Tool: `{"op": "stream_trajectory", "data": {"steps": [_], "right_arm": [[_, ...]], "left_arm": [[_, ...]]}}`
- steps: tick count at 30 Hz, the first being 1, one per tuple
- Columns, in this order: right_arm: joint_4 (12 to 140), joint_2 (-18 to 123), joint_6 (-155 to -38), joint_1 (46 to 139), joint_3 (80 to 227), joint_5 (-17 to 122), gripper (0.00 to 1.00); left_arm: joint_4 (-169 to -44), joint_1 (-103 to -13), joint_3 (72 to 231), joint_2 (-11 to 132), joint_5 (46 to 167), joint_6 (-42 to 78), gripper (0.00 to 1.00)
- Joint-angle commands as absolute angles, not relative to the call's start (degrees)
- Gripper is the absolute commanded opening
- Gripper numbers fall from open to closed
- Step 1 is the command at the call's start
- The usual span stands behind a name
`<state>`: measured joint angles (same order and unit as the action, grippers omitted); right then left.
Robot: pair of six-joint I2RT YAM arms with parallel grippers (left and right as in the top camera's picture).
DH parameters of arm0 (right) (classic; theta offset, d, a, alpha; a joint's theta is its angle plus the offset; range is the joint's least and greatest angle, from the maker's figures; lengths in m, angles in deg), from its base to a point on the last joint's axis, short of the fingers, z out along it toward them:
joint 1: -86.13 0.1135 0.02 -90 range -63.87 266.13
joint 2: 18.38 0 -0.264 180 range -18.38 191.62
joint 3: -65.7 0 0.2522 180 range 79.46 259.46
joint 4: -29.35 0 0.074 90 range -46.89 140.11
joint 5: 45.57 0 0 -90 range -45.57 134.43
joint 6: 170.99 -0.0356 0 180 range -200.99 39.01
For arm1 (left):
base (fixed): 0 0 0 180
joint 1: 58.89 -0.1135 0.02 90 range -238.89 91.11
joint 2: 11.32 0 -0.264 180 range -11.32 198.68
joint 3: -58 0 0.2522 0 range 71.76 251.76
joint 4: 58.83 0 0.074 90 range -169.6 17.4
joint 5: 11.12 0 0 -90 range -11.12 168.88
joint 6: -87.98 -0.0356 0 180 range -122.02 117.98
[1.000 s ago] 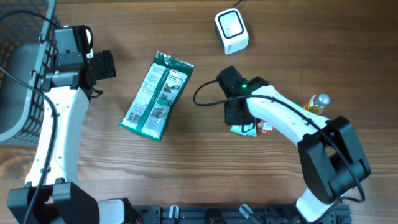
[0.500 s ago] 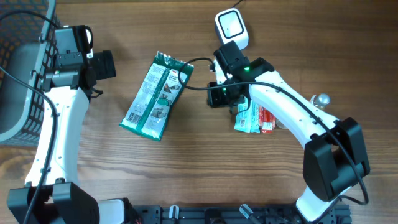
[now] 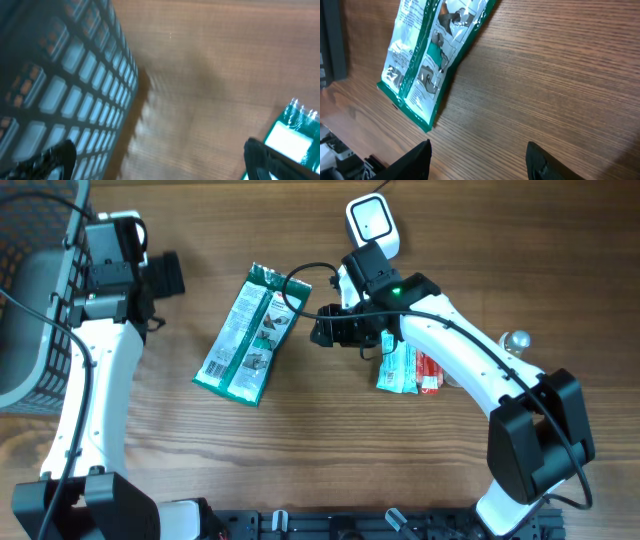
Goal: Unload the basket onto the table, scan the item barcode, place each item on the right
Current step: 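Reach the left gripper right to the green gloves package and grasp it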
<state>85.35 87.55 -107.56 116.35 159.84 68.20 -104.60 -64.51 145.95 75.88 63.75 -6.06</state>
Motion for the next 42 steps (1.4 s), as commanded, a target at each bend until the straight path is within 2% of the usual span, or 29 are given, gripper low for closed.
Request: {"op": "stream_trajectory", "data": {"steps": [1,2,4,7,10,13,14,15,16,24,26,27,28,42], "right_arm": [[85.2,88.3,-108.2,116.5,159.6,66.5,0.61],[85.0,88.3,-108.2,116.5,159.6,66.5,0.61],[84.5,88.3,-109.0,116.5,159.6,66.5,0.71],[84.4,88.3,-109.7,116.5,159.6,66.5,0.76],[84.3,88.3,-109.7,116.5,159.6,66.5,0.75],[83.1,88.3,-109.7,116.5,159.6,66.5,0.71],[83.0,88.3,-109.6,116.5,159.6,66.4,0.71],[82.9,88.3,-109.6,116.5,159.6,66.2,0.71],[83.0,88.3,-109.6,116.5,159.6,66.2,0.71],[83.1,88.4,-109.5,116.5,159.6,65.1,0.72],[83.0,88.4,-109.5,116.5,159.6,63.6,0.72],[82.9,88.4,-109.5,116.5,159.6,63.6,0.74],[83.0,88.4,-109.5,116.5,159.6,63.6,0.76],[83.2,88.4,-109.5,116.5,159.6,63.7,0.77]], "left_arm": [[-102.1,-64.5,146.2,75.8,64.0,-6.7,1.0],[-102.2,-64.5,146.2,75.8,66.0,-6.7,1.0],[-101.9,-64.5,146.2,75.8,70.3,-6.7,1.0],[-101.2,-64.4,146.2,75.7,79.5,-6.7,1.0],[-108.4,-64.4,145.8,76.1,89.7,-6.7,1.0],[-112.6,-64.4,143.5,77.3,90.7,-6.8,0.99],[-112.6,-64.4,142.3,77.9,90.7,-6.8,0.93],[-112.1,-64.4,141.2,78.5,90.7,-6.8,0.7],[-111.7,-64.4,140.5,79.2,90.7,-6.8,0.54],[-107.9,-63.1,140.0,90.0,91.1,-6.7,0.49],[-108.0,-62.1,140.0,92.4,91.0,-6.7,0.45],[-108.0,-61.8,140.0,93.1,91.0,-6.7,0.22],[-107.9,-61.6,140.0,93.8,91.0,-6.7,0.13],[-107.1,-61.5,139.8,99.0,88.7,-4.1,0.16]]}}
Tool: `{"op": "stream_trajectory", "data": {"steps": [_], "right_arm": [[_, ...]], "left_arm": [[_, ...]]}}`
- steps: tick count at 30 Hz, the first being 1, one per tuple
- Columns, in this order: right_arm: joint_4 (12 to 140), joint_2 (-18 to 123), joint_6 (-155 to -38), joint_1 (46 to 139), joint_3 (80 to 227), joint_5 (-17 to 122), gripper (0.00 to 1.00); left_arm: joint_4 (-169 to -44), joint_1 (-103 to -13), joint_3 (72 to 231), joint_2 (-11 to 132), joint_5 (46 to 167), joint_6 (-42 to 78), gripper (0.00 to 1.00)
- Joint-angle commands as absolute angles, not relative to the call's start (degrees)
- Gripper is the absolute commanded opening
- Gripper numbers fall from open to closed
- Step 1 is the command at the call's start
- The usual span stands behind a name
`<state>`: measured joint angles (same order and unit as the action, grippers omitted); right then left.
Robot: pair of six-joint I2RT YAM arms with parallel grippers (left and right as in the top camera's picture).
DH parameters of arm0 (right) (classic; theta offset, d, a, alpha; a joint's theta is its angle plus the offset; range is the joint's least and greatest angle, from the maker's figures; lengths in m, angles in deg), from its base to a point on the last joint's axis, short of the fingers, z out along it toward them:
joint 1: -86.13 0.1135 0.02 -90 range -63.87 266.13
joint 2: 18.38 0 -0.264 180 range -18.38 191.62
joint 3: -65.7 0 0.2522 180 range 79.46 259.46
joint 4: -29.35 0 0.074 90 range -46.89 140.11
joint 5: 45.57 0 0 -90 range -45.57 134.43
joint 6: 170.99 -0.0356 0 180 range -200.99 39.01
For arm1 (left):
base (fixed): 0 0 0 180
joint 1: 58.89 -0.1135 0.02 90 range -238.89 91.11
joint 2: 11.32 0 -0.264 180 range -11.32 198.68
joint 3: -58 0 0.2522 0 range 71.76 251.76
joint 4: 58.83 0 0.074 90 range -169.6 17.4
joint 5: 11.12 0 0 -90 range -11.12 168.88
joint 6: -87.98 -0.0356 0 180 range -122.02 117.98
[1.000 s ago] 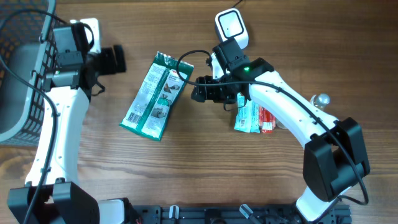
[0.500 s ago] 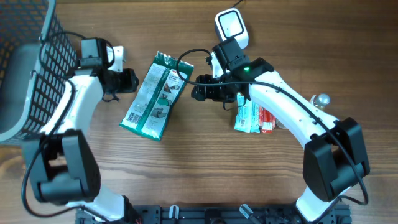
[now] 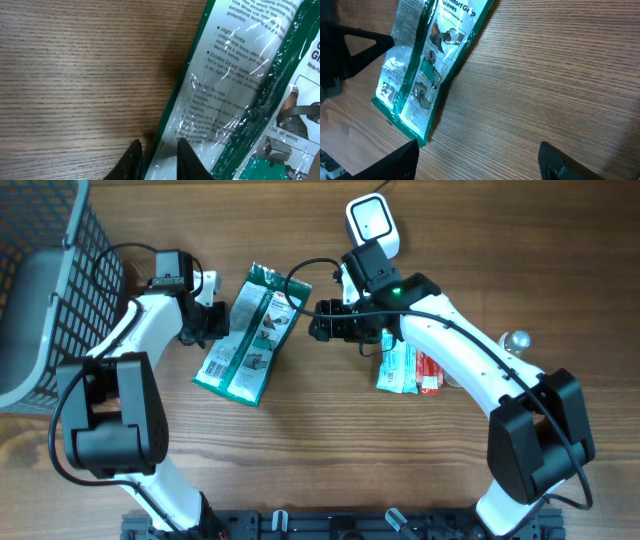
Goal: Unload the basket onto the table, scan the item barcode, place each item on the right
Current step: 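Reach the left gripper right to the green gloves package and grasp it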
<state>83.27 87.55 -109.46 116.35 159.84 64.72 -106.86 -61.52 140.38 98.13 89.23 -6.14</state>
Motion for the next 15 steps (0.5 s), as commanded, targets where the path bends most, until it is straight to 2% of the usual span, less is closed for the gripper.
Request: {"op": "stream_trajectory", "data": {"steps": [1,5,15], "right_arm": [[83.2,88.4,-109.5,116.5,159.6,63.6,0.76],[83.2,88.4,-109.5,116.5,159.6,62.2,0.76],[83.3,89.5,-109.5,116.5,159.6,62.2,0.76]], "left_arm": [[-107.0,-61.5,139.8,99.0,88.7,-3.3,0.16],[-106.2,-61.3,139.8,99.0,88.7,1.9,0.15],[-103.2,-60.2,134.8,99.0,88.9,5.2,0.15]]}}
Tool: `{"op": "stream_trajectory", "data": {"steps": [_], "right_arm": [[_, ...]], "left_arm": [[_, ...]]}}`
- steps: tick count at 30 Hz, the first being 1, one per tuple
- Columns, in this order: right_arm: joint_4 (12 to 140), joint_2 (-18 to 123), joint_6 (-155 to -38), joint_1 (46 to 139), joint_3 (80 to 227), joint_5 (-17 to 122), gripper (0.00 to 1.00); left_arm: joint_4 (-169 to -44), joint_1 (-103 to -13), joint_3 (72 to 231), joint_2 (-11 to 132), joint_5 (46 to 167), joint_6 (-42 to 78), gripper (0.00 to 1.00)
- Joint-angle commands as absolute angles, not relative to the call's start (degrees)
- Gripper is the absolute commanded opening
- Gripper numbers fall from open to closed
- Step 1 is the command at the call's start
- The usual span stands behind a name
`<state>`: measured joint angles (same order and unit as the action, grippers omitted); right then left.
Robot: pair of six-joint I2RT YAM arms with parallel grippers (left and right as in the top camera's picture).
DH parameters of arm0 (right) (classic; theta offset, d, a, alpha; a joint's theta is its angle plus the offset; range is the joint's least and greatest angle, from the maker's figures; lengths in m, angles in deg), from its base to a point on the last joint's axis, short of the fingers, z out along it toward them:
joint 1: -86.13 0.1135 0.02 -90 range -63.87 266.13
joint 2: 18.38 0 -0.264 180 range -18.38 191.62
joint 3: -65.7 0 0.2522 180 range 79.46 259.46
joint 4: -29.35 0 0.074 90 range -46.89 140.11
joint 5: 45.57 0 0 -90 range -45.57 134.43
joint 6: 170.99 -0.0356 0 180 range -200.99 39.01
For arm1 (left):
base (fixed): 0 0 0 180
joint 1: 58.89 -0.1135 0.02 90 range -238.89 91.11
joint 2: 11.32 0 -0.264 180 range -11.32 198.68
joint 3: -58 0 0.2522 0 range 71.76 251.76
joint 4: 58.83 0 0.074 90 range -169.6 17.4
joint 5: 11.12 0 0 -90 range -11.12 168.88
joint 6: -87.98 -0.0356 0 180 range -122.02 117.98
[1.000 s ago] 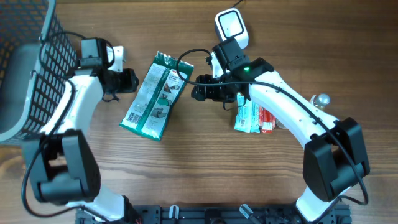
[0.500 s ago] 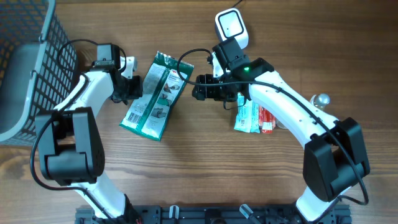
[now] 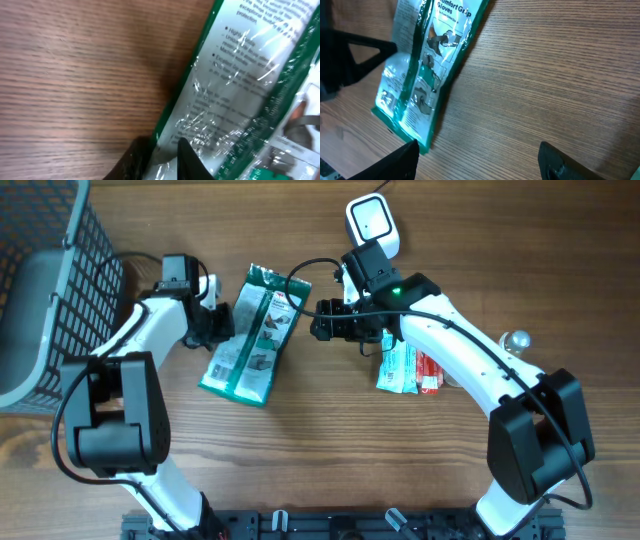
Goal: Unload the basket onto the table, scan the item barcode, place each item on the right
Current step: 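Reach the left gripper right to the green gloves package and grasp it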
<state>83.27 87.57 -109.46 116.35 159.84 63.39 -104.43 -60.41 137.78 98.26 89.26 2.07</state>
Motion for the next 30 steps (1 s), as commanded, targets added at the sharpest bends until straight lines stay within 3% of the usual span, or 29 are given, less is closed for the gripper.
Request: {"op": "stream_trajectory", "data": {"steps": [1,17,23,30], "right_arm": [[83.4,89.6,-109.5,116.5,159.6,62.2,0.76],[83.2,94.2,-109.7,116.5,159.6,62.5,0.75],[81.7,97.7,-109.7,116.5,159.6,72.6,0.75],[78.2,102.2,-109.6,116.5,159.6,78.2,0.53]], "left_arm": [[-103.0,-60.2,134.5,99.0,88.9,5.5,0.15],[-102.3,-60.2,132.3,99.0,91.5,9.0,0.14],[-103.0,-60.0,132.1,99.0,91.5,9.0,0.14],[-103.0,-55.7,132.1,99.0,91.5,9.2,0.13]]}}
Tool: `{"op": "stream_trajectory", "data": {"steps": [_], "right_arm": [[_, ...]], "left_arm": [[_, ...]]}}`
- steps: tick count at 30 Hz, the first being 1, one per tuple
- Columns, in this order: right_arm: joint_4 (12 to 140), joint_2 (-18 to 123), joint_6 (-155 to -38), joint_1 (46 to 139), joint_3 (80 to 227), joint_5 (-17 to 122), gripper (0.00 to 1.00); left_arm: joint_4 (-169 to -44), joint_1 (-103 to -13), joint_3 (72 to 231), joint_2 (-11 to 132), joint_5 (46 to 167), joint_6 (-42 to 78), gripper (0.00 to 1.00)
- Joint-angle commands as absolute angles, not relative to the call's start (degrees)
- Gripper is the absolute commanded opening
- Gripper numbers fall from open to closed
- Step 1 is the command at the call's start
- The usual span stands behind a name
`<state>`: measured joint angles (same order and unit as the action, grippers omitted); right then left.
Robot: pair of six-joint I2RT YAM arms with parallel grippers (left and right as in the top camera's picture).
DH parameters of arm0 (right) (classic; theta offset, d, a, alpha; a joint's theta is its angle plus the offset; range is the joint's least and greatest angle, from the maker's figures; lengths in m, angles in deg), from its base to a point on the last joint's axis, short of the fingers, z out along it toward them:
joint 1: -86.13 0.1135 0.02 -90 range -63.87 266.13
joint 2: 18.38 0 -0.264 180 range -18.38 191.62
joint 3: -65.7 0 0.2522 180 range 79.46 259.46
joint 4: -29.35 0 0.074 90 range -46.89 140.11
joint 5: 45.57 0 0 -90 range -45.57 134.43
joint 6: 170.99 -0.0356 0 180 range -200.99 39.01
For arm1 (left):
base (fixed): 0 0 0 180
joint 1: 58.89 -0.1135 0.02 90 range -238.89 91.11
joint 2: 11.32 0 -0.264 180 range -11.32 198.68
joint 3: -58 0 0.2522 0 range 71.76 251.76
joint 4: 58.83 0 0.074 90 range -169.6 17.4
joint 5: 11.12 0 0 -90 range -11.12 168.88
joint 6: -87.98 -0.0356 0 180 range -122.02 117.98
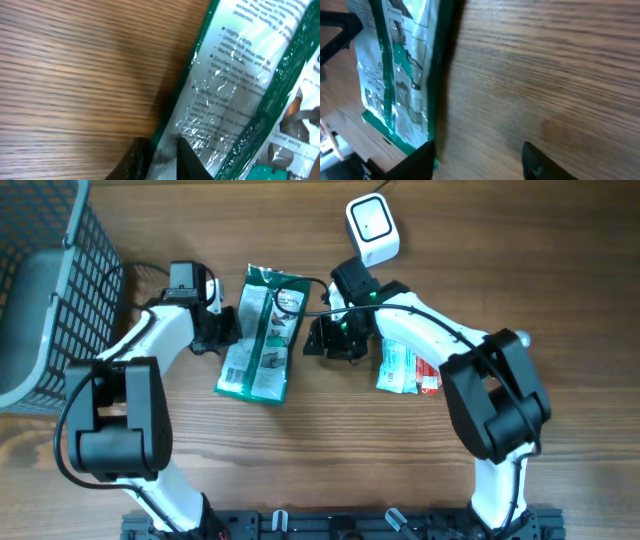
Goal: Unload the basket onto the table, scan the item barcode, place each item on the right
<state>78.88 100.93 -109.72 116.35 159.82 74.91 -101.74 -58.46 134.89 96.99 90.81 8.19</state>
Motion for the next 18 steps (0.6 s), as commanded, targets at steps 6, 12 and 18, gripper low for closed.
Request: {"op": "stream_trajectory", "data": {"steps": [6,12,18], "right_arm": [[78.5,102.3,-109.6,116.5,159.6,79.2,0.56],[74.3,102.3,-109.7,116.7,158.6,78.8,0.57],[66.1,102.3,-113.2,116.7,151.8,80.2,0.55]], "left_arm": [[-103.0,-53.2,132.1,99.0,91.5,11.4,0.11],[-102.9,-52.8,132.1,99.0,91.4,11.4,0.11],[-102.9,-52.8,132.1,99.1,91.2,11.4,0.12]]}}
